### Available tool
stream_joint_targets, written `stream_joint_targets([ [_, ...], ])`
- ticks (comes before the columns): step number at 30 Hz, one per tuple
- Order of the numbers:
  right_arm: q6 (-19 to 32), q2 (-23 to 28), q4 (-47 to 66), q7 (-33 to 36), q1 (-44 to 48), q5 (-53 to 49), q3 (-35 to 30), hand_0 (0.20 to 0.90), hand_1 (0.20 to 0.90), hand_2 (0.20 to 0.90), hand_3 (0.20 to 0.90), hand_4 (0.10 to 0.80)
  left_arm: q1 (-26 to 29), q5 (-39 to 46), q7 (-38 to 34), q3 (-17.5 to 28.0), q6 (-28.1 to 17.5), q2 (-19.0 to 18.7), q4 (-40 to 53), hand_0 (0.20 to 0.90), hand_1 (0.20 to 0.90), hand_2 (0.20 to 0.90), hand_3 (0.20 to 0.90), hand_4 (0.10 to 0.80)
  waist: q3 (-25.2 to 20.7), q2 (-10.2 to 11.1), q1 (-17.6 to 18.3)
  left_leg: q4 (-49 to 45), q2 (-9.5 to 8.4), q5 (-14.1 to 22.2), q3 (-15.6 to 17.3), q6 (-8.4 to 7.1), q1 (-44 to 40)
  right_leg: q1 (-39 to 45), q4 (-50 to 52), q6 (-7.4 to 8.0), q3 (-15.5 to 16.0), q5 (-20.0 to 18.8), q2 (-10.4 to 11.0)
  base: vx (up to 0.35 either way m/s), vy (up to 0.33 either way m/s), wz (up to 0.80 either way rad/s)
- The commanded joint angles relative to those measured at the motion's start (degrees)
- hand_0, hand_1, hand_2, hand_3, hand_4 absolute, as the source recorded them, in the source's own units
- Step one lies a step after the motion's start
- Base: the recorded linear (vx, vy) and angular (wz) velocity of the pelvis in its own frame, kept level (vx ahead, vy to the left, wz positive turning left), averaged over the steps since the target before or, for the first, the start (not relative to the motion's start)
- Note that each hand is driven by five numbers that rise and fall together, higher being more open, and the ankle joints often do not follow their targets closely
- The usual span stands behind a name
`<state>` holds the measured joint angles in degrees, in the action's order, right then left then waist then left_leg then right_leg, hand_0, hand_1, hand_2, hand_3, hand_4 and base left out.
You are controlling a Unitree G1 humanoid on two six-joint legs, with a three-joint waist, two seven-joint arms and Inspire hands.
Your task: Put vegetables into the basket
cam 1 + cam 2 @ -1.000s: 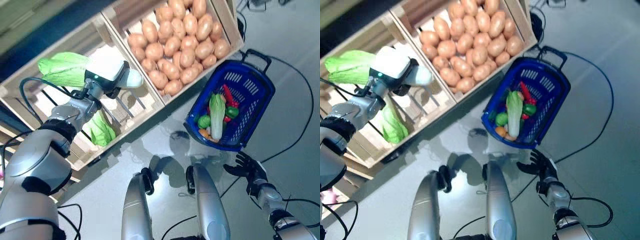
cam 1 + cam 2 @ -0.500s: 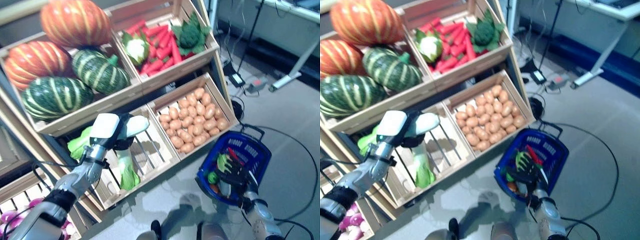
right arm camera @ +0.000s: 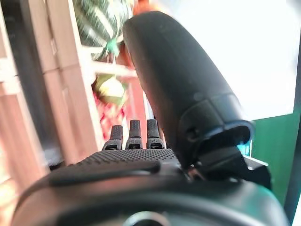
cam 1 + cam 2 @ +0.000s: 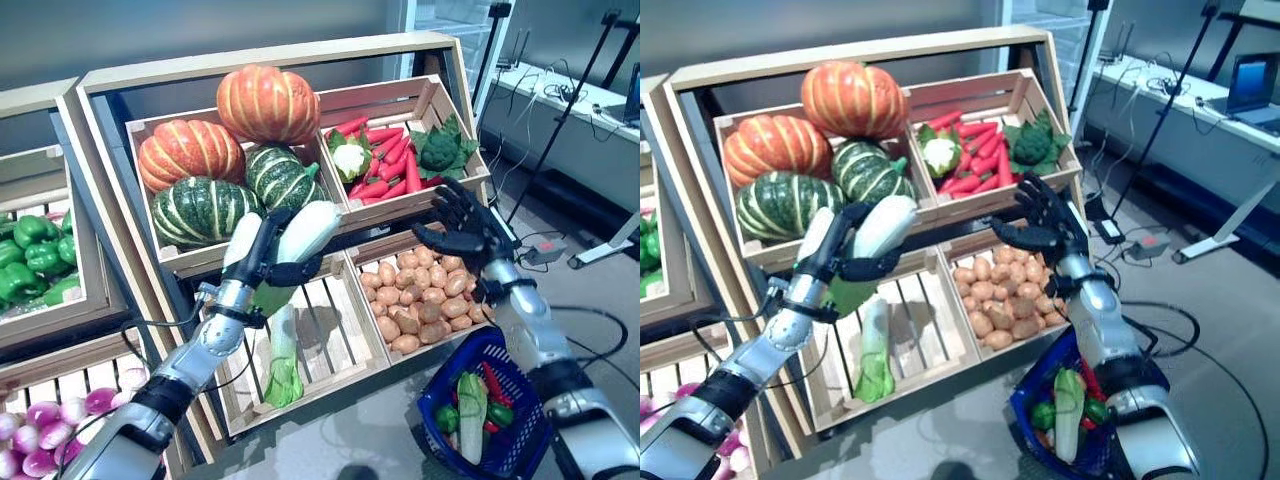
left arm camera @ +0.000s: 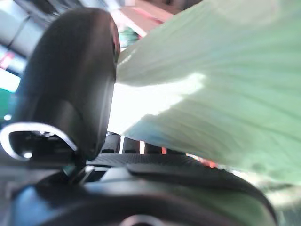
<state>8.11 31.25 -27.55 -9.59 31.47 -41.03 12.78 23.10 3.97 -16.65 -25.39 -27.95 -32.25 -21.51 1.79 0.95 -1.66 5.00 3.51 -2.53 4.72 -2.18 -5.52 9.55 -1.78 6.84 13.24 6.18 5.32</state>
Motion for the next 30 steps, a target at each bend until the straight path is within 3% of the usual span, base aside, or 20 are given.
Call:
stream_joint_targets([
  [1, -2.61, 3.48, 2.76, -4.39, 5.36, 0.45, 3.2, 0.9, 0.9, 0.9, 0.9, 0.8, 7.86, 8.73, 1.21, 6.81, -4.23, 1.89, 5.56, 0.3, 0.3, 0.3, 0.3, 0.4, -1.86, 1.53, -0.03, 0.0, -1.25, 6.34, -0.28, -0.39, -1.75, -1.47, -3.22, -1.48, -0.13, -4.97, 0.6, 0.0, -0.038, 0.07],
  [7, -9.93, 1.0, 5.56, -7.31, 2.93, -1.35, 5.85, 0.9, 0.9, 0.9, 0.9, 0.8, 7.31, 19.4, 5.57, 6.52, -1.23, 6.11, 12.16, 0.3, 0.3, 0.3, 0.3, 0.4, -1.26, 2.25, 0.38, 0.0, -0.91, 6.64, 0.16, -0.15, -2.47, -1.04, -3.22, -1.71, -0.9, -4.76, 0.07, -0.012, -0.043, 0.0],
  [13, -14.6, -1.35, 6.18, -14.34, 2.25, -5.95, 8.4, 0.9, 0.9, 0.9, 0.9, 0.8, 8.68, 22.12, 3.46, 6.45, -2.75, 7.31, 14.21, 0.3, 0.3, 0.3, 0.3, 0.4, -0.79, 2.16, 0.77, 0.0, -0.43, 6.89, 0.71, -0.4, -2.94, -0.71, -3.22, -1.73, -1.18, -4.5, -0.32, -0.012, -0.008, -0.02],
  [18, -16.22, -1.1, 8.66, -17.05, 0.96, -7.41, 9.0, 0.9, 0.9, 0.9, 0.9, 0.8, 8.55, 24.23, 2.36, 7.25, -3.55, 7.17, 15.65, 0.3, 0.3, 0.3, 0.3, 0.4, -0.57, 2.19, 1.09, 0.0, -0.2, 6.98, 0.99, -0.74, -3.33, -0.35, -3.22, -1.49, -0.99, -4.49, -0.21, 0.0, 0.0, 0.0],
  [25, -15.0, -2.39, 10.99, -19.07, 3.01, -13.66, 8.75, 0.9, 0.9, 0.9, 0.9, 0.8, 8.46, 31.46, 6.41, 6.92, -2.98, 9.02, 15.23, 0.3, 0.3, 0.3, 0.3, 0.4, -0.46, 2.11, 1.17, 0.0, -0.19, 7.33, 1.01, -0.77, -4.18, 0.38, -3.22, -1.43, -1.15, -4.32, -0.11, -0.012, 0.0, 0.01],
  [30, -13.79, -3.12, 13.91, -18.84, 3.51, -12.52, 7.88, 0.9, 0.9, 0.9, 0.9, 0.8, 7.45, 32.79, 9.59, 7.15, -2.31, 9.99, 13.48, 0.3, 0.3, 0.3, 0.3, 0.4, -0.4, 2.0, 1.14, 0.0, -0.28, 7.7, 0.68, -0.69, -4.76, 0.98, -3.22, -1.34, -1.46, -4.09, -0.07, -0.006, 0.002, 0.0],
])
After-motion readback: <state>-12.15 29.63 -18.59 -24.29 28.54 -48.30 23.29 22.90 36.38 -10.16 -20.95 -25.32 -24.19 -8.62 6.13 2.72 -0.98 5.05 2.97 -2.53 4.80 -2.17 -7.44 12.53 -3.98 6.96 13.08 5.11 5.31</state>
